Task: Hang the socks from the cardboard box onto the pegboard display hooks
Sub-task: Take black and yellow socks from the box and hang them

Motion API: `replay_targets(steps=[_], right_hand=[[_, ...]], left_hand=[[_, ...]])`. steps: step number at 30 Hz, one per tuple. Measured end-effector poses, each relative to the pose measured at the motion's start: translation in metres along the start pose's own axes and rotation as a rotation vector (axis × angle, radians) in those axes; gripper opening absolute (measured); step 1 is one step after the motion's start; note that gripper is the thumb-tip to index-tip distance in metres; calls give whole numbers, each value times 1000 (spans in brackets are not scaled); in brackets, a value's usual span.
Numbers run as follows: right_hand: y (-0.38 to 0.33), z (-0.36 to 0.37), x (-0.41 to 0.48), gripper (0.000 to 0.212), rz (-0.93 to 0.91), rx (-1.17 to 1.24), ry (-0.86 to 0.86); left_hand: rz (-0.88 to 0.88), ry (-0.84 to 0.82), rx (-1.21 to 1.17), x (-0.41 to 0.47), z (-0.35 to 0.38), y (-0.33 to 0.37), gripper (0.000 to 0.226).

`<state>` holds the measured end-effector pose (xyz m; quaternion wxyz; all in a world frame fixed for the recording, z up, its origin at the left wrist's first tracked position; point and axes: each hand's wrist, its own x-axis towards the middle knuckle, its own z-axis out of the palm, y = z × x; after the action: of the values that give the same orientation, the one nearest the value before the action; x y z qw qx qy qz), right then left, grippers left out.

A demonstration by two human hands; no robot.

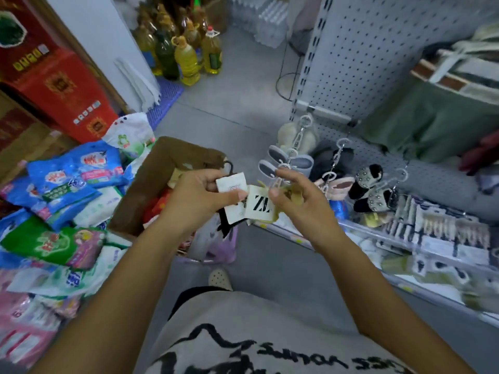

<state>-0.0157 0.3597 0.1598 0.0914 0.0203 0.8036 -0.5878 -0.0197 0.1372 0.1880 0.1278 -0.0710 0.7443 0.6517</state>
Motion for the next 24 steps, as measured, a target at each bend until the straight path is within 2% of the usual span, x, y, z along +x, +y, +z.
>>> replay_targets(steps=[2,4,6,10,15,18,22,24], right_hand=[[3,-38,-23,36,-35,-108,-6],[10,-81,-55,23,5,-31,-7],[22,-126,-91,13,17,34,16],[54,-206,-161,22,53,84,219],[84,-288,-235,21,48,184,544],[83,-328,-264,19,32,208,656],[70,-375,-278,18,-17,198,765],[63,-394,-277,21,-40,207,803]], left_hand=[[15,-104,-8,-3,40,14,26],[12,-165,-60,-11,86,22,32],[13,-206,-106,-20,137,25,29],[47,-287,-105,-42,237,23,9],[54,-364,-74,-69,337,31,20],[93,-424,-32,-80,380,52,5],[202,-488,37,-79,428,93,14],[256,-506,46,-72,447,112,11]])
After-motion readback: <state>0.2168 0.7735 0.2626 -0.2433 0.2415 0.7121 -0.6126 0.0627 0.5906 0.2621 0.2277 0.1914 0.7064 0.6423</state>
